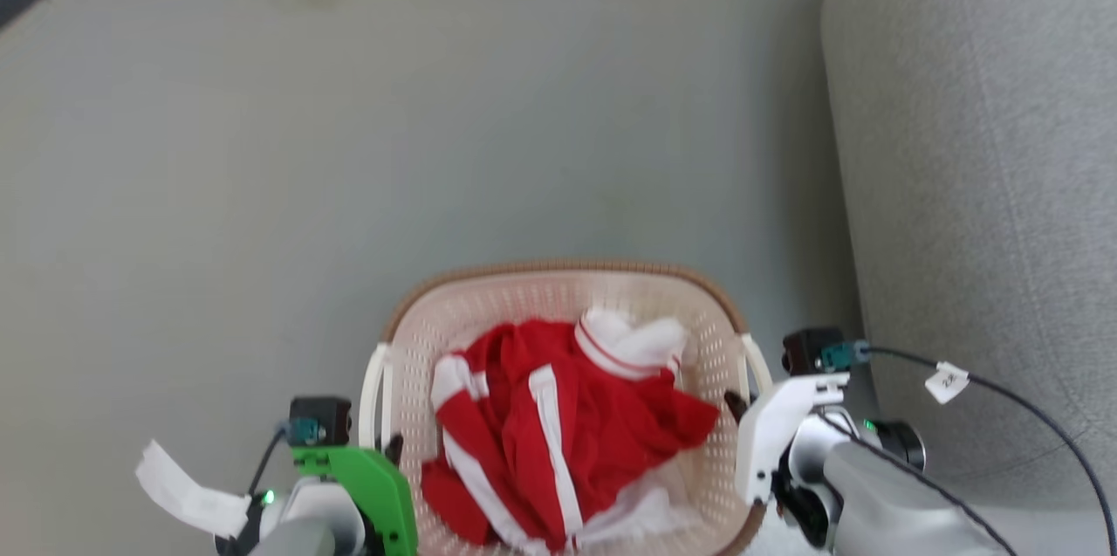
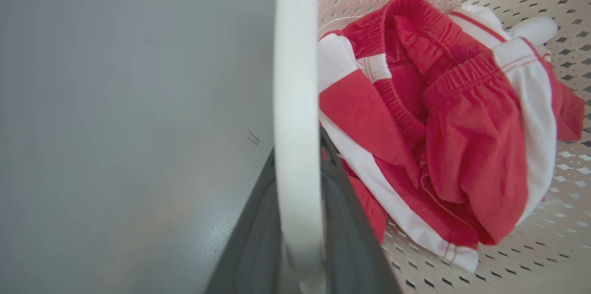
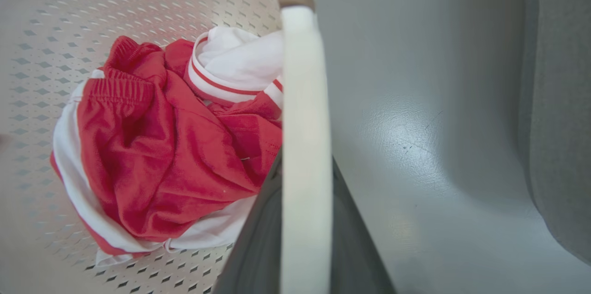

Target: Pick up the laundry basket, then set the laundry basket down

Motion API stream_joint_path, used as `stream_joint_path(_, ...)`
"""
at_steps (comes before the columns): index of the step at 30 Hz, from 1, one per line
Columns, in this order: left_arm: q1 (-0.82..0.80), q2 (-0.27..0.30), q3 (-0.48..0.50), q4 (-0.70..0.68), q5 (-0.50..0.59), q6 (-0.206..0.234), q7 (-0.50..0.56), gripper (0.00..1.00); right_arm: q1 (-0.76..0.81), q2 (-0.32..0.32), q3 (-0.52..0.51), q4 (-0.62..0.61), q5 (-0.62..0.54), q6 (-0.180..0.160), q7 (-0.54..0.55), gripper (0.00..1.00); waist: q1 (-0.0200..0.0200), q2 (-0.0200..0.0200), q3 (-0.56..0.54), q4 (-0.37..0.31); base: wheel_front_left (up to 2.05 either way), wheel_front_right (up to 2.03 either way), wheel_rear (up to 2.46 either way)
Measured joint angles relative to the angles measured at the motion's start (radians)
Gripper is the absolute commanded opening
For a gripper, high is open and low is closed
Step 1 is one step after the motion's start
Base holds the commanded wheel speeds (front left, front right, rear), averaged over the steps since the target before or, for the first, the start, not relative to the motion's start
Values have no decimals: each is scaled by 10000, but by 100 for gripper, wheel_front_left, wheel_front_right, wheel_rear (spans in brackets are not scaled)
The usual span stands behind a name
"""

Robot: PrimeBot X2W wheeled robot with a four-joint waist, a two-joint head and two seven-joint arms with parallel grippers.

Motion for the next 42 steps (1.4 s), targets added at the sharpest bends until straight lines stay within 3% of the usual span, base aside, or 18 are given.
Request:
stream_joint_path(17, 1493, 35, -619, 142, -631, -15, 865, 0, 1582, -10, 646, -48, 1041, -13, 965, 0, 0, 0, -2147, 66, 0, 0, 0)
stream_joint_path(23, 1639, 109, -786, 59, -752, -15, 1045, 0, 1710, -50, 874, -215, 1181, -167, 1177, 0, 0, 0, -2706, 90, 0, 0, 0)
stream_joint_path(42, 1672, 203, -1187, -230, -1024, 140, 1262, 0, 1708, -159, 1354, -466, 1657, -466, 1409, 0, 0, 0, -2875, 98, 0, 0, 0)
